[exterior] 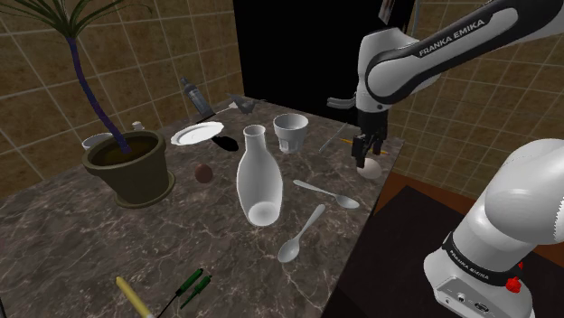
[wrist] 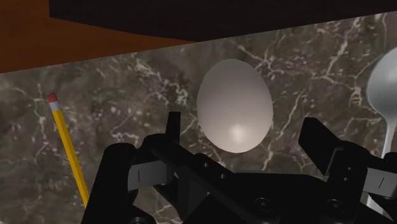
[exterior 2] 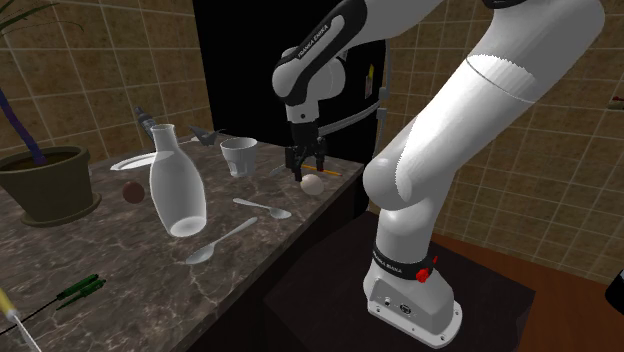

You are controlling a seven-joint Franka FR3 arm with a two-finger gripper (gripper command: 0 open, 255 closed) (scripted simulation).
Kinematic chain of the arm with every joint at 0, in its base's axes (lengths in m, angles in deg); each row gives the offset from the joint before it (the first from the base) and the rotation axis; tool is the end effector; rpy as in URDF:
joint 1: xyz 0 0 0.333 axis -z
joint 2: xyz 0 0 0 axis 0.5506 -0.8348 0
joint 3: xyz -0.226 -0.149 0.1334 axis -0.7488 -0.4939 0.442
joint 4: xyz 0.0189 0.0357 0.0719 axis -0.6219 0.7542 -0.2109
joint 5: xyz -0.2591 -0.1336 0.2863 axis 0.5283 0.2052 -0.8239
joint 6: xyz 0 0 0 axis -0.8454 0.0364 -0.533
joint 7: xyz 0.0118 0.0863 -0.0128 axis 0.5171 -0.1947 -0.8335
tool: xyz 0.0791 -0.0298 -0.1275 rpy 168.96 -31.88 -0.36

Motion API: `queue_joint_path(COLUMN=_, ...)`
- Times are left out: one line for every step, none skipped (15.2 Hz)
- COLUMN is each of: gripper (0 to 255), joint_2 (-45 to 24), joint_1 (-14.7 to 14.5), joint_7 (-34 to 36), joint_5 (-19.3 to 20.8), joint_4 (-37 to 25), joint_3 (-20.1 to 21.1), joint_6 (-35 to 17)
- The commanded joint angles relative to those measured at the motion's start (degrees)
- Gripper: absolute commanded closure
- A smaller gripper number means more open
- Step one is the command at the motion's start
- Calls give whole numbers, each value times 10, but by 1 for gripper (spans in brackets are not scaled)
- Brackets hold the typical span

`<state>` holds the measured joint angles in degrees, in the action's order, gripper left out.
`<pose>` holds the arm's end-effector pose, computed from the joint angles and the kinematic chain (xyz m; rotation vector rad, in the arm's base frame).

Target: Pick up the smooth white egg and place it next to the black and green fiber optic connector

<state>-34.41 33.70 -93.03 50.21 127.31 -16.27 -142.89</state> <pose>0.3519 -0.0181 0.2872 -3.1264 -0.0931 0.2383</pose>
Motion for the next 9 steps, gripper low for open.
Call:
queue_joint_path(gripper=0, joint_2=-11, joint_1=0, joint_7=-1, joint_5=1, joint_4=10, joint_3=-1, joint_6=-21)
queue_joint_path(gripper=0, joint_2=-15, joint_1=1, joint_7=-1, joint_5=1, joint_4=15, joint_3=-2, joint_6=-31)
queue_joint_path(gripper=0, joint_2=-20, joint_1=1, joint_7=-1, joint_5=1, joint_4=20, joint_3=-2, joint_6=-40)
queue_joint_path(gripper=0, joint_2=-28, joint_1=1, joint_7=-1, joint_5=1, joint_4=28, joint_3=-2, joint_6=-56)
queue_joint_path(gripper=0, joint_2=-27, joint_1=1, joint_7=-1, joint_5=1, joint_4=28, joint_3=-2, joint_6=-56)
queue_joint_path(gripper=0, joint_2=-27, joint_1=1, joint_7=-1, joint_5=1, joint_4=28, joint_3=-2, joint_6=-56)
queue_joint_path(gripper=0, joint_2=-28, joint_1=1, joint_7=-1, joint_5=1, joint_4=28, joint_3=-2, joint_6=-56)
queue_joint_path(gripper=0, joint_2=-28, joint_1=1, joint_7=-1, joint_5=1, joint_4=28, joint_3=-2, joint_6=-56)
queue_joint_path(gripper=0, joint_2=-28, joint_1=1, joint_7=-1, joint_5=1, joint_4=28, joint_3=-2, joint_6=-56)
